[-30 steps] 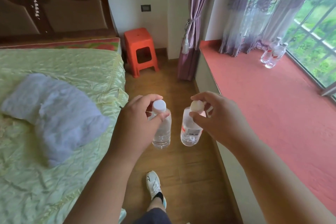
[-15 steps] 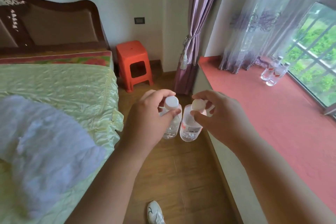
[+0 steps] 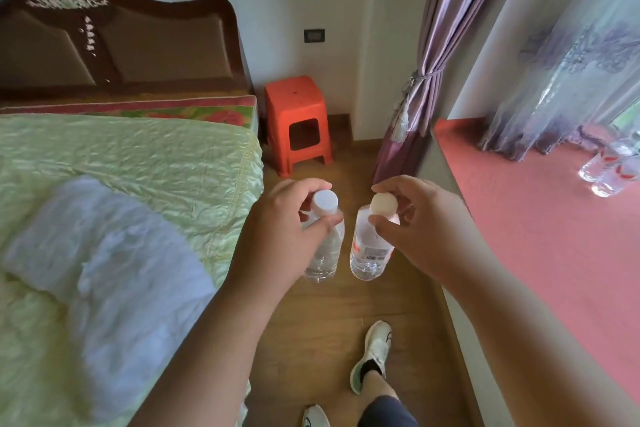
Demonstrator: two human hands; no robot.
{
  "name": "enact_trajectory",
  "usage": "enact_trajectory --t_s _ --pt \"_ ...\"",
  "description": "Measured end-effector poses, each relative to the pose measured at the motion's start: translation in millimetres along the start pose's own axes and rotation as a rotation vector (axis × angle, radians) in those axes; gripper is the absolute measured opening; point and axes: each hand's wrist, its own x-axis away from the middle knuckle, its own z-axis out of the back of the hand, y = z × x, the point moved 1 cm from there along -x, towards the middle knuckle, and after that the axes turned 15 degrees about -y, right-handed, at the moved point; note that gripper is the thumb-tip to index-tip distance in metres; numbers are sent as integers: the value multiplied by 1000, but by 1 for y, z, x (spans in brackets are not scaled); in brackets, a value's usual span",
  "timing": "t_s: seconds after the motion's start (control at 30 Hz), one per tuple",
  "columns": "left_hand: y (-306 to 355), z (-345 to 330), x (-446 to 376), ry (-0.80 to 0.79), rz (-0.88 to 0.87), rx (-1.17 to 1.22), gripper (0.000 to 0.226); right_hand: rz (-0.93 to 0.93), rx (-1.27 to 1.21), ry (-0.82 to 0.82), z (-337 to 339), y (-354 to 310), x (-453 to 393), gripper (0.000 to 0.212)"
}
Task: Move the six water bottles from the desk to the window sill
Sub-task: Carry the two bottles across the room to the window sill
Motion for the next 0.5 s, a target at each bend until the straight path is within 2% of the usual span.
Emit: enact_trajectory --t_s 0.27,0.5 --pt "13 4 -109 26 32 -57 36 91 -66 -9 43 38 -105 37" --pt "32 -15 -205 82 19 -69 36 91 -63 5 91 83 -175 34"
